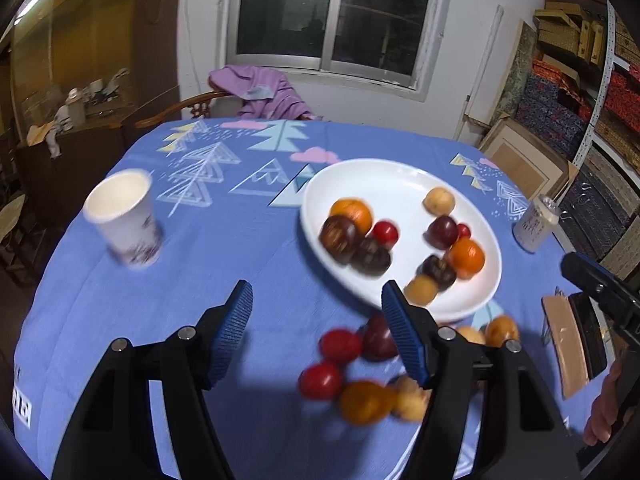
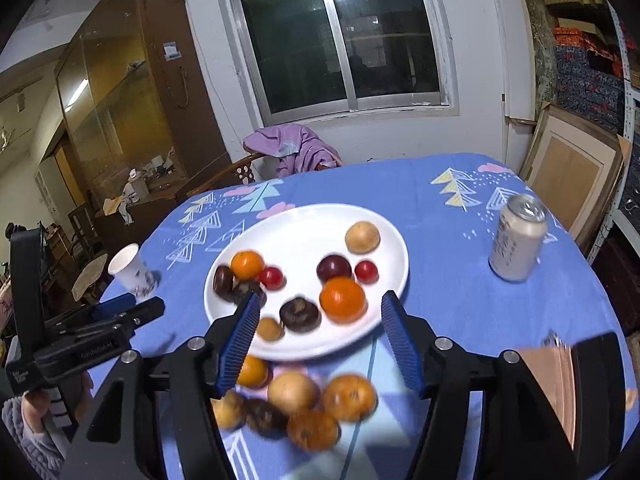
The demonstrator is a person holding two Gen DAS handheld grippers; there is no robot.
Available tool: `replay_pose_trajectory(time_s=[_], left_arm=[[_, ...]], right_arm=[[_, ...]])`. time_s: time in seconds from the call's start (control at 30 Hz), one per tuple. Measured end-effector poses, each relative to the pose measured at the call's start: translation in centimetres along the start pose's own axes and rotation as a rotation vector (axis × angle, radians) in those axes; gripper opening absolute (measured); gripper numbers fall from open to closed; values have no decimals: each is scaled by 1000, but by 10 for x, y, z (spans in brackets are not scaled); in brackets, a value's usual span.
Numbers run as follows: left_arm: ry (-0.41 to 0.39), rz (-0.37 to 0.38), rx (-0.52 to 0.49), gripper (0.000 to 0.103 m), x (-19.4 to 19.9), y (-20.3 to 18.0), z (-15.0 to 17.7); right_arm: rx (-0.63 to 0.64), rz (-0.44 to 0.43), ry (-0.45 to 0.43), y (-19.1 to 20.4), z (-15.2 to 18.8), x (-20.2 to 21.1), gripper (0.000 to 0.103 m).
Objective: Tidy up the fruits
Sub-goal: 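Withdraw both open grippers back toward the remaining fruit pile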
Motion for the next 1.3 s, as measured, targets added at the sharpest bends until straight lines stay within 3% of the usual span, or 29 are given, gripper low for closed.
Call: replay_pose_trajectory(time_s=[0.17, 0.3, 0.4, 0.57, 1.03, 1.3], left_arm=[[45, -24, 50, 69, 7, 25, 46], [63, -58, 58, 69, 2, 35, 62], [69, -63, 83, 69, -1, 42, 64], [105, -9, 126, 69, -12, 41, 61], [145, 24, 147, 74, -29, 33, 52], [157, 6, 59, 75, -32, 17, 55]], right_arm=[[-13, 38, 12, -12, 31, 20, 71], [-67, 60, 25, -29, 39, 22, 71], [-95, 60, 22, -36, 41, 24, 71], [-98, 60, 37, -37, 43, 21, 72], [-90, 60, 40, -36, 42, 22, 72], [-97, 55, 38, -36, 41, 23, 73]])
Point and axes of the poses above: each gripper's, at about its wrist camera, not at the fingertips, and x roughly against the way its jaws point, y to its left, z to its underside, the point moved 1 cm from there along -x, roughly the way its jaws point, and after that the axes turned 14 degrees about -y, right-handed, at the moved point
